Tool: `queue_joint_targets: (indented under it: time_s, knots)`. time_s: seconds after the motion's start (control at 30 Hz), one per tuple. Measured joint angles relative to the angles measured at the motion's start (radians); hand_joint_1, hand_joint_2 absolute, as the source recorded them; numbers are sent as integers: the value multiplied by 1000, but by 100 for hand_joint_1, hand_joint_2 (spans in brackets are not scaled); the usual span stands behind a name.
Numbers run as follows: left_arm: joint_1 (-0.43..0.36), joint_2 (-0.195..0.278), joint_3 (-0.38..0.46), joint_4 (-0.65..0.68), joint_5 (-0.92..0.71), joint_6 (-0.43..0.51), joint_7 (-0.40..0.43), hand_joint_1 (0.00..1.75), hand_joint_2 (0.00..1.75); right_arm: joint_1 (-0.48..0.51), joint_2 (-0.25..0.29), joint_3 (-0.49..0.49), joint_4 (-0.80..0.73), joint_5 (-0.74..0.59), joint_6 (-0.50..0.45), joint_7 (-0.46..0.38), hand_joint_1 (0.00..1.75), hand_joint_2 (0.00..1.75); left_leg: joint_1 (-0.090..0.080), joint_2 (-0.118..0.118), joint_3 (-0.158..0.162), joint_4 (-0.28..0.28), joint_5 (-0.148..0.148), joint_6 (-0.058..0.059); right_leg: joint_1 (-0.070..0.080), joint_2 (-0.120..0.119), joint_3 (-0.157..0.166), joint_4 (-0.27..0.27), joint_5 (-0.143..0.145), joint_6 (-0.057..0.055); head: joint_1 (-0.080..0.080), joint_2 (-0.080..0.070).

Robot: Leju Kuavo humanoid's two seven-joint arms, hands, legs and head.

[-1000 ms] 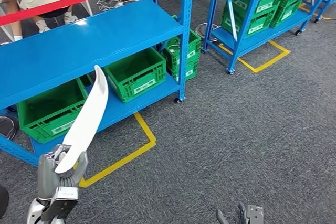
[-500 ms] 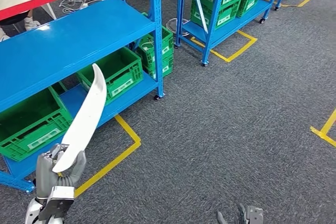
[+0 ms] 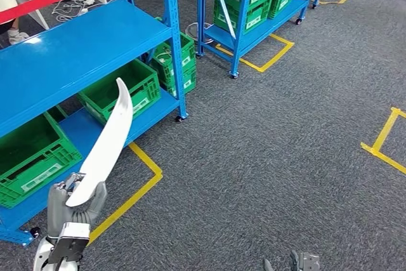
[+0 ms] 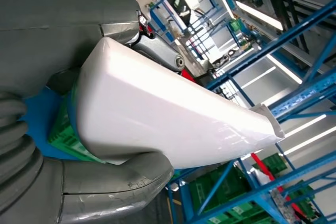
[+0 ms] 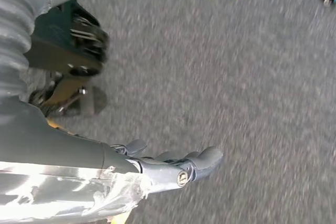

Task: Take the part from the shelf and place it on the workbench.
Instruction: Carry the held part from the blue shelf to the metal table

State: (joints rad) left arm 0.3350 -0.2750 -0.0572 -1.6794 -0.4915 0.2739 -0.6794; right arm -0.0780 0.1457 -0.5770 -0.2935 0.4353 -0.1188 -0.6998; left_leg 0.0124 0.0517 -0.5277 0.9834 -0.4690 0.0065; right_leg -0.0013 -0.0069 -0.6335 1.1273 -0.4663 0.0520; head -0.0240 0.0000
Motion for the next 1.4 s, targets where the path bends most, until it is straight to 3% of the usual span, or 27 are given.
queue_joint_targets:
  time_s: [0.03,0.07,0.13,0.17,0.23,0.27,0.33,0.4,0.47,0.53,0.6,0.67,0.73,0.77,0.8,0.87,0.93,0.97,1.03,1.1,1.13,1.17,1.23,1.27,1.3,1.33,1.4]
  knots:
    - [0,0,0,0,0,0,0,175,175,0,0,-1,0,1,-1,0,0,175,0,1,1,0,0,-1,0,-3,8,-14,6,-1,0,0]
    - [-1,0,0,1,1,-1,0,175,175,-1,0,-2,0,5,-4,0,0,175,-3,4,1,1,-2,-3,3,-23,24,-46,11,-2,1,0]
    - [-4,0,-2,5,1,-2,0,175,175,-2,0,-10,-1,16,-10,0,0,175,-9,19,2,3,-5,-12,10,-44,51,-99,20,-11,1,0]
    - [-7,-1,-6,10,-1,0,0,175,175,-2,0,-21,-4,26,-12,0,0,175,-10,8,-29,70,-42,-21,11,-36,56,-119,25,-22,-2,0]
    - [-13,-1,-13,23,-7,3,0,175,175,1,0,-41,-9,42,-14,-1,0,175,-8,-22,-106,225,-111,-36,8,19,46,-123,37,-40,-9,0]
    - [-15,-1,-16,28,-10,4,0,175,175,3,0,-49,-10,46,-14,-1,0,175,-6,-46,-138,288,-132,-39,5,41,44,-125,40,-44,-11,0]
    - [-16,0,-17,33,-11,4,0,175,175,5,0,-53,-11,46,-14,-1,0,175,-3,-55,-104,210,-68,-40,3,66,44,-123,43,-40,-11,0]
    - [-18,-1,-18,36,-11,4,0,175,175,4,0,-58,-12,47,-14,-1,0,175,5,-89,-45,84,-15,-41,3,89,38,-116,45,-31,-12,0]
    - [-20,-1,-18,39,-11,4,0,175,175,4,0,-61,-14,48,-14,-1,0,175,8,-112,-22,28,-7,-34,3,106,26,-111,48,-19,-13,0]
    - [-22,-1,-20,42,-10,4,0,175,175,11,0,-65,-16,49,-12,-1,0,175,6,-100,-22,23,-6,-20,0,117,16,-113,52,-7,-13,0]
    - [-23,-2,-22,43,-10,2,0,175,175,18,0,-69,-18,50,-8,-1,0,175,7,-83,-22,21,-2,-6,1,87,-4,-80,32,2,-7,0]
    - [-23,-3,-24,45,-12,1,0,175,175,18,0,-71,-20,50,-5,-1,0,175,4,-61,-22,20,-1,2,2,37,-55,32,-28,9,0,0]
    - [-22,-3,-25,48,-17,0,0,175,175,19,0,-75,-24,47,1,-1,0,175,0,-38,-22,20,-2,5,0,17,-110,156,-79,12,1,0]
    - [-23,-4,-25,51,-20,0,0,175,175,23,0,-79,-27,45,7,-1,0,175,-1,-27,-21,20,-3,5,0,14,-117,175,-80,12,1,0]
    - [-23,-4,-25,53,-22,1,0,175,175,27,0,-83,-31,42,12,-1,0,175,-2,-18,-20,21,-4,6,0,11,-102,152,-62,11,1,0]
    - [-26,-7,-26,55,-27,0,0,175,175,33,0,-90,-41,40,22,-1,0,175,-4,0,-16,21,-8,3,4,-15,-26,18,-6,4,1,0]
    - [-28,-10,-27,56,-32,-1,0,175,175,32,0,-94,-49,40,26,-1,0,175,-9,15,-13,21,-11,-4,11,-41,34,-87,23,-6,0,0]
    - [-29,-11,-27,56,-36,-2,0,175,175,31,0,-95,-52,40,27,-1,0,175,-11,22,-13,22,-12,-8,14,-44,42,-103,23,-11,0,0]
    - [-32,-14,-28,58,-42,-2,0,175,175,34,0,-99,-56,39,28,-1,0,175,-11,36,-12,20,-13,-17,16,-24,40,-106,28,-22,0,0]
    - [-37,-17,-30,58,-47,-2,0,175,175,39,0,-105,-60,39,29,-2,0,175,-8,17,-20,41,-33,-27,12,-6,40,-113,35,-33,-2,0]
    - [-38,-18,-31,59,-49,-2,0,175,175,39,0,-107,-62,39,30,-2,0,175,-7,-2,-36,78,-58,-31,9,3,40,-117,38,-38,-4,0]
    - [-38,-17,-31,59,-51,-2,0,175,175,39,0,-109,-63,39,30,-2,0,175,-6,-23,-63,136,-89,-34,8,13,40,-118,39,-41,-6,0]
    - [-38,-17,-30,61,-53,-4,0,175,175,38,0,-112,-64,38,32,-2,0,175,-5,-42,-128,263,-138,-36,8,34,38,-118,40,-43,-10,0]
    - [-38,-17,-29,62,-54,-5,0,175,175,40,0,-114,-65,37,35,-2,0,175,-5,-46,-146,295,-140,-37,8,45,38,-118,40,-43,-10,0]
    - [-38,-18,-28,63,-54,-7,0,175,175,41,0,-115,-66,35,38,-2,0,175,-4,-48,-147,288,-121,-38,7,56,38,-117,41,-43,-10,0]
    - [-38,-18,-27,64,-55,-9,0,175,175,42,0,-117,-67,36,40,-2,0,175,-2,-51,-129,246,-87,-39,6,68,38,-117,42,-41,-10,0]
    - [-38,-20,-27,64,-55,-12,0,175,175,42,0,-118,-69,39,40,-2,0,175,7,-87,-66,114,-24,-42,5,93,35,-111,43,-33,-11,0]
